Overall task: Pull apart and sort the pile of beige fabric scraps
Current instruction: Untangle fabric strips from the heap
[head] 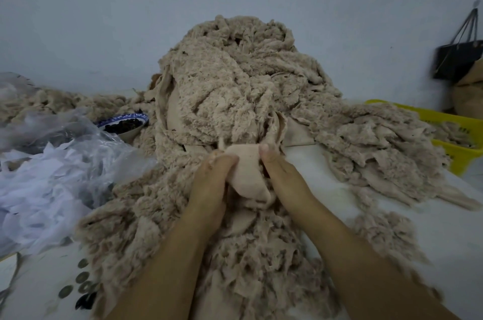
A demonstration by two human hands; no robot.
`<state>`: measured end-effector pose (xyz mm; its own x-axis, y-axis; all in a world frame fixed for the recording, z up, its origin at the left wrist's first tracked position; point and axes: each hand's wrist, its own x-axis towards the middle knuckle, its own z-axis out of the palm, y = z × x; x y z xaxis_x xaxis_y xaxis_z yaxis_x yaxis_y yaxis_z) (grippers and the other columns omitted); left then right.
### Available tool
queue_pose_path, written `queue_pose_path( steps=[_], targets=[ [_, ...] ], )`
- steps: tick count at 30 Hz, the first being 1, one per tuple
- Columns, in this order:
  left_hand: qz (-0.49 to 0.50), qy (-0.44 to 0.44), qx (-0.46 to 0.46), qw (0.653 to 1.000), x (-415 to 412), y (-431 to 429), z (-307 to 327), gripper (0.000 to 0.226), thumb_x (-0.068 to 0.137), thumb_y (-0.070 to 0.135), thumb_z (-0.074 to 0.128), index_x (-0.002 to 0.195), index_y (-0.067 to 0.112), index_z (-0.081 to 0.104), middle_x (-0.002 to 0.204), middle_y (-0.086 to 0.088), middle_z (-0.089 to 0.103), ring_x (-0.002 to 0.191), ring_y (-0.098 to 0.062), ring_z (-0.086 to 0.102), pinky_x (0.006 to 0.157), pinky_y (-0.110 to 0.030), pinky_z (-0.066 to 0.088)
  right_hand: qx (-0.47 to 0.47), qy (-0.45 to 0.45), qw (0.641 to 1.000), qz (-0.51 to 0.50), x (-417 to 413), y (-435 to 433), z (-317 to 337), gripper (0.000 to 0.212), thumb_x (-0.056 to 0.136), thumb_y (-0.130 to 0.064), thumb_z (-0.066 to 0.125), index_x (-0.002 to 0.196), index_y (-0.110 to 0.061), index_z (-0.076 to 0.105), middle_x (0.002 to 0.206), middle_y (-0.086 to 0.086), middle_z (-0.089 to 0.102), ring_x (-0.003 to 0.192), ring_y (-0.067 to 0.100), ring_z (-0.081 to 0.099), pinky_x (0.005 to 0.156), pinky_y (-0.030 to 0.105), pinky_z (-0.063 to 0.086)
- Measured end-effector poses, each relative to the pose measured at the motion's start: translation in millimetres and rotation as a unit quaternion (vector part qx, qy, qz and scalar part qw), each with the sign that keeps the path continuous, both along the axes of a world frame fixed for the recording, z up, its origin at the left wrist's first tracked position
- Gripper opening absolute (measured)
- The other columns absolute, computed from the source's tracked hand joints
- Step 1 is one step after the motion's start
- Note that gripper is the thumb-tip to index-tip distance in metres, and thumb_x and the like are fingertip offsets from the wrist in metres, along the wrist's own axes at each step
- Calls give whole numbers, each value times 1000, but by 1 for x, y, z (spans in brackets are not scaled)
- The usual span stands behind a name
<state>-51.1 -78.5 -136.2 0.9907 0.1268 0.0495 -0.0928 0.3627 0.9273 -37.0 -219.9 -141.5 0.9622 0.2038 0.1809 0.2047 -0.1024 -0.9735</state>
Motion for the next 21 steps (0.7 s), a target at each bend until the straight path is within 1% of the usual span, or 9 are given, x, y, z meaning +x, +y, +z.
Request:
queue_pose_path(
  steps=[2, 5, 7, 10, 13, 14, 16, 19, 21],
  targets=[
    [-50, -37, 105, 992, -4, -2, -4, 44, 81, 29, 62, 110, -4, 60, 107, -26, 68, 94, -28, 67, 79, -44, 56, 35, 33, 999, 6, 4, 0, -3, 35, 79, -79, 53, 94, -53, 72, 110, -17, 72, 99, -5, 66, 81, 19, 53],
    [-117, -55, 216, 968, -7, -5, -8, 44, 77, 34, 61, 109, 3, 63, 99, -15, 67, 93, -21, 61, 83, -40, 52, 118, 74, 989, -45, 8, -7, -1, 52, 85, -48, 63, 104, 1, 57, 114, 33, 57, 97, 30, 62, 90, 46, 51],
    [-143, -38, 221, 964, -9, -6, -7, 34, 76, 35, 61, 103, 19, 71, 103, 0, 72, 95, -16, 67, 82, -29, 53, 171, 77, 980, -69, 7, -11, 2, 42, 88, -41, 64, 99, -1, 57, 110, 36, 56, 98, 34, 63, 97, 54, 51],
    [-142, -44, 202, 968, -8, -6, -6, 42, 80, 53, 63, 114, 31, 72, 114, 4, 74, 108, -15, 69, 92, -31, 56, 119, 36, 989, -80, 5, -9, 5, 46, 96, -38, 61, 104, 6, 56, 104, 28, 66, 99, 41, 66, 90, 53, 55],
    [-84, -43, 158, 983, -4, -7, -2, 41, 92, 58, 58, 104, 25, 78, 108, -5, 77, 103, -18, 73, 88, -31, 58, -62, -44, 996, -48, -1, -2, 2, 30, 95, -42, 60, 96, -13, 65, 91, -2, 72, 87, 14, 69, 78, 34, 55],
    [-54, -19, 122, 991, -3, -6, 0, 35, 92, 53, 61, 95, 25, 81, 103, -7, 77, 97, -18, 74, 83, -31, 59, -81, -50, 995, -9, -3, 0, -2, 21, 96, -40, 60, 103, -22, 67, 95, -14, 71, 90, 2, 68, 78, 24, 54],
    [-12, 35, 12, 999, 0, -1, 2, 24, 86, 41, 68, 87, 22, 82, 97, -8, 78, 87, -17, 76, 67, -29, 59, -82, -44, 994, 58, -4, 3, -8, 27, 98, -37, 60, 124, -32, 61, 103, -31, 64, 99, -16, 60, 78, 7, 47],
    [-31, 33, -129, 991, 0, 7, 6, 38, 81, 32, 67, 113, 12, 72, 109, -13, 75, 97, -24, 74, 68, -34, 61, -88, -50, 993, 63, -2, 3, -11, 34, 96, -46, 60, 129, -40, 54, 111, -35, 60, 111, -11, 57, 79, 1, 43],
    [-52, 13, -128, 990, -2, 5, 8, 45, 88, 27, 63, 128, 5, 64, 120, -18, 71, 109, -28, 70, 79, -36, 61, -48, -34, 996, 60, -2, 0, -8, 33, 90, -60, 60, 121, -50, 59, 114, -31, 65, 112, -10, 59, 84, 3, 45]
  ],
)
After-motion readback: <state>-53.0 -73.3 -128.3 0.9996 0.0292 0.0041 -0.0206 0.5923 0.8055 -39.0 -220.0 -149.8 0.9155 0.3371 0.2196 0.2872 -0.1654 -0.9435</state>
